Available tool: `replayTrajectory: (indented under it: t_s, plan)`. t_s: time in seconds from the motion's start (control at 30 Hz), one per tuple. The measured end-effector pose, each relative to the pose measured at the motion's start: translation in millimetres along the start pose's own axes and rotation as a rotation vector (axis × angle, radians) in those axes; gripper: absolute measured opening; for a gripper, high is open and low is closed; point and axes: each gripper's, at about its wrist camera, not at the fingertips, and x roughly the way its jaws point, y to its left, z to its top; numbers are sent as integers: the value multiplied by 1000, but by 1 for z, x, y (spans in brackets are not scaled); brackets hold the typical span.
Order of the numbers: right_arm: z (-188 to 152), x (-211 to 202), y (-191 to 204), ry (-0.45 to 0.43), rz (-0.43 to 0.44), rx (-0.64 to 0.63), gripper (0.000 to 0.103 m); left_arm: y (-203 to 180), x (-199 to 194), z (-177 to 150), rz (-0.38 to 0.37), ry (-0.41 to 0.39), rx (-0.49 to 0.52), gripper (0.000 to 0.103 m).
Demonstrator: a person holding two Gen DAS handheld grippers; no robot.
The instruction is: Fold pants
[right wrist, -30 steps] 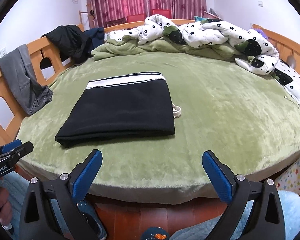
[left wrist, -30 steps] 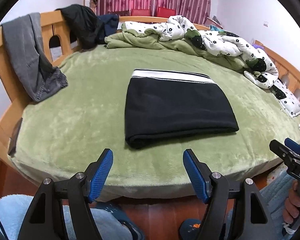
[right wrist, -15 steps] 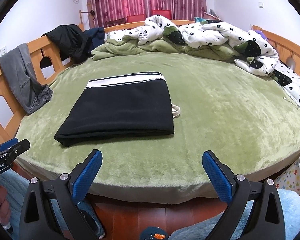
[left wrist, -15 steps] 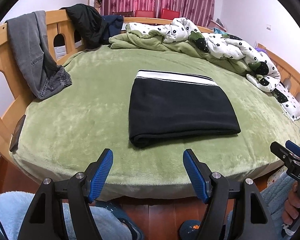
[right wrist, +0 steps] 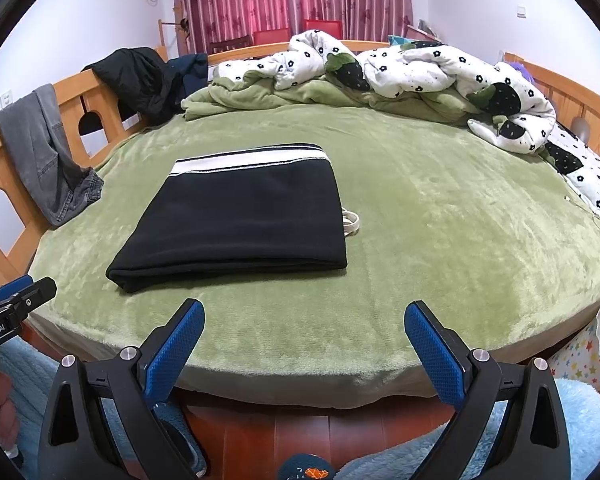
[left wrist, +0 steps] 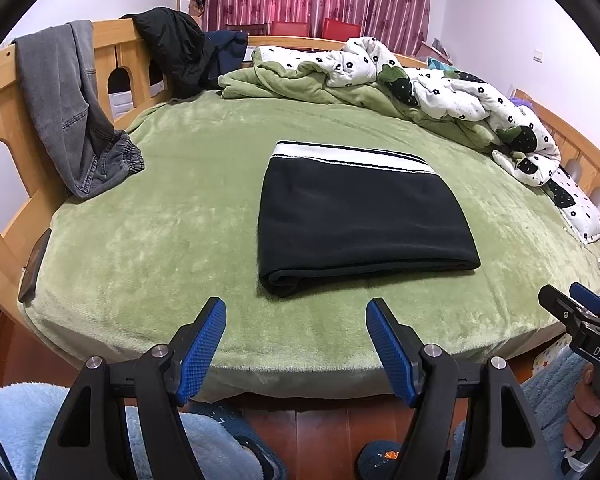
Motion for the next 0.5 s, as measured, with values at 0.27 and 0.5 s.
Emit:
replayTrajectory:
  t_s: [0.27, 0.5]
  plan:
    - [2, 0, -4, 1, -5, 4, 99, 1, 0, 0, 0, -1, 1, 71]
    - [2, 1, -4, 1, -6, 3, 99, 1, 0, 0, 3, -5, 1, 71]
